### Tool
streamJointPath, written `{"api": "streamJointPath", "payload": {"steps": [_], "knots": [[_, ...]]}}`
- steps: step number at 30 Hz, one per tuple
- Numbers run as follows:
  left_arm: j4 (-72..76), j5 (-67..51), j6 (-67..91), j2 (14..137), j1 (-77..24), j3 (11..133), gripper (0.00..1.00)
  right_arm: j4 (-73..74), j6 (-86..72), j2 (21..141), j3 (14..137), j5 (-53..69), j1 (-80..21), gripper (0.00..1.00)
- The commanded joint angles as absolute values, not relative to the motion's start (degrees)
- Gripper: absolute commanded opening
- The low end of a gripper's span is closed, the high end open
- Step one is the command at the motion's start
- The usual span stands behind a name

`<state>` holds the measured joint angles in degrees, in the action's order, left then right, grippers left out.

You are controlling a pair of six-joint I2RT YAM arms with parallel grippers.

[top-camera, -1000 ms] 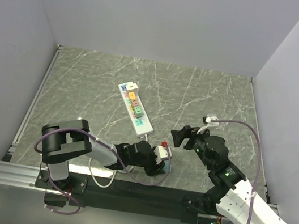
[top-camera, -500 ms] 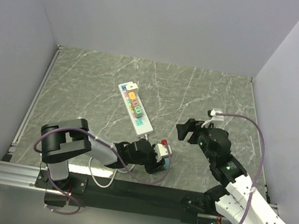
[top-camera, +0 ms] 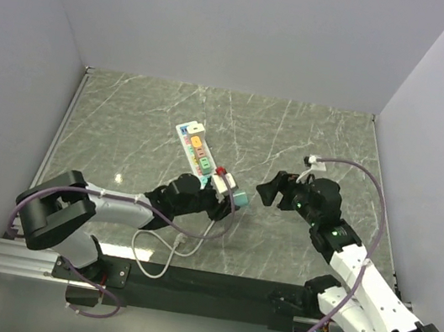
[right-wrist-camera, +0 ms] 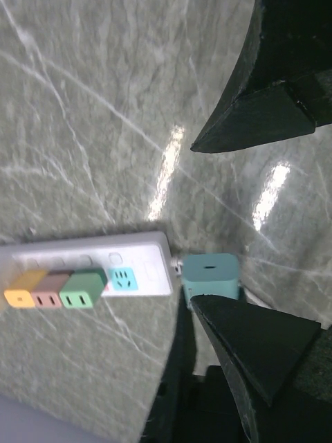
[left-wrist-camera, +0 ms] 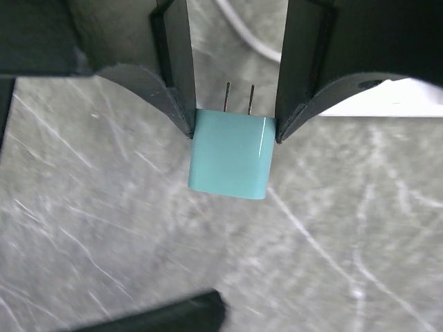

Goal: Insert the plug

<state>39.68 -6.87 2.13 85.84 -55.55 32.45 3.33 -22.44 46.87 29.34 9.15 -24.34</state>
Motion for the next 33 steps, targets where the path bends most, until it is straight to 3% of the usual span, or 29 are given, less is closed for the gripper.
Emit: {"api": "streamJointPath", "payload": {"steps": [1, 10, 33], "knots": [[42.63, -9.05, 0.62, 82.71, -53.36, 32.25, 0.09, -3.33, -23.99, 49.38, 30.68, 20.63, -21.80, 0.89], [41.04, -10.46, -3.16, 82.09, -52.12, 35.07, 0.09, -13.18, -27.07, 57.82, 31.29, 36.47, -20.83, 0.81], [42.27, -15.47, -3.43, 77.87, -51.33, 34.80, 0.09, -18.98, -30.06, 61.34, 30.06, 39.81, -20.83, 0.72]]}}
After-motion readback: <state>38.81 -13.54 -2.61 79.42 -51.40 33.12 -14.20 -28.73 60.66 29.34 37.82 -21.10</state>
